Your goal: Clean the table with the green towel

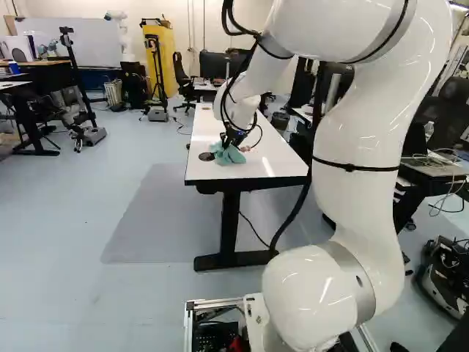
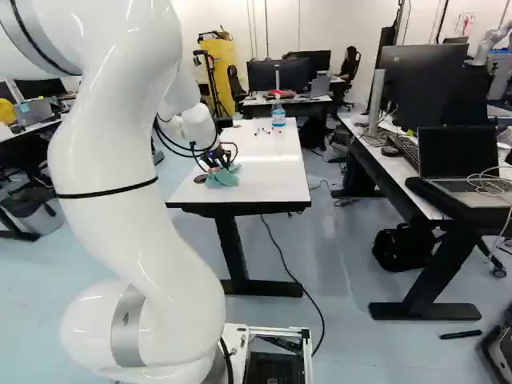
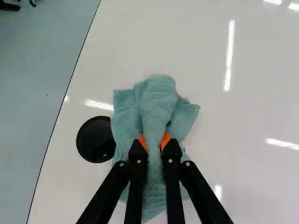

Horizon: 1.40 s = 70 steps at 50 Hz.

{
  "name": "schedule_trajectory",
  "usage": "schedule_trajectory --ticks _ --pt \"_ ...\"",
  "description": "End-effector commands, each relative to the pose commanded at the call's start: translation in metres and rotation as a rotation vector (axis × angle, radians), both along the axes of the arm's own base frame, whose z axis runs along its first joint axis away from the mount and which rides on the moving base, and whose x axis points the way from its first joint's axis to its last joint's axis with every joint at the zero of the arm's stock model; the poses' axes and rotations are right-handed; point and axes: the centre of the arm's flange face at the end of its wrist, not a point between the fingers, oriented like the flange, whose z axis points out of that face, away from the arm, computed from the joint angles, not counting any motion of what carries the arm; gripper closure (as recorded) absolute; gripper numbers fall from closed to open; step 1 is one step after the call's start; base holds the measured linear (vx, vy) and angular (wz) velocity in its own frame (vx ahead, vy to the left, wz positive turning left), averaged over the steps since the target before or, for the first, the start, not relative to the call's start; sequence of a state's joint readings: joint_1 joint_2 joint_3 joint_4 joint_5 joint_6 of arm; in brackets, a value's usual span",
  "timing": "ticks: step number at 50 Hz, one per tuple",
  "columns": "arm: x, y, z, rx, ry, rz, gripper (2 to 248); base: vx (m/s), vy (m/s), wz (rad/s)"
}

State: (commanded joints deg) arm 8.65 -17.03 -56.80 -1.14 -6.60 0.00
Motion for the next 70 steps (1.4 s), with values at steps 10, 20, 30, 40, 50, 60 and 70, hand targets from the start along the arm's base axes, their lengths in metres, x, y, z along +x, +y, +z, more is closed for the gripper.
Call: schedule_trajectory --ticks 10,20,30,40,50,60,70 --pt "-0.018 -0.002 0.001 -0.001 0.009 0.001 203 0.000 0.000 0.000" --pt "-0.035 -0.012 0.001 -0.002 0.016 -0.013 203 0.000 0.000 0.000" --pt "-0.048 -0.026 0.001 -0.003 0.022 -0.037 203 0.000 0.000 0.000" --pt "-0.049 -0.043 0.001 -0.003 0.023 -0.071 203 0.000 0.000 0.000" --pt "-0.039 -0.058 0.001 -0.002 0.020 -0.102 203 0.000 0.000 0.000" --pt "-0.023 -0.067 0.001 -0.001 0.013 -0.120 203 0.000 0.000 0.000" --pt "-0.004 -0.068 0.000 0.000 0.005 -0.123 203 0.000 0.000 0.000"
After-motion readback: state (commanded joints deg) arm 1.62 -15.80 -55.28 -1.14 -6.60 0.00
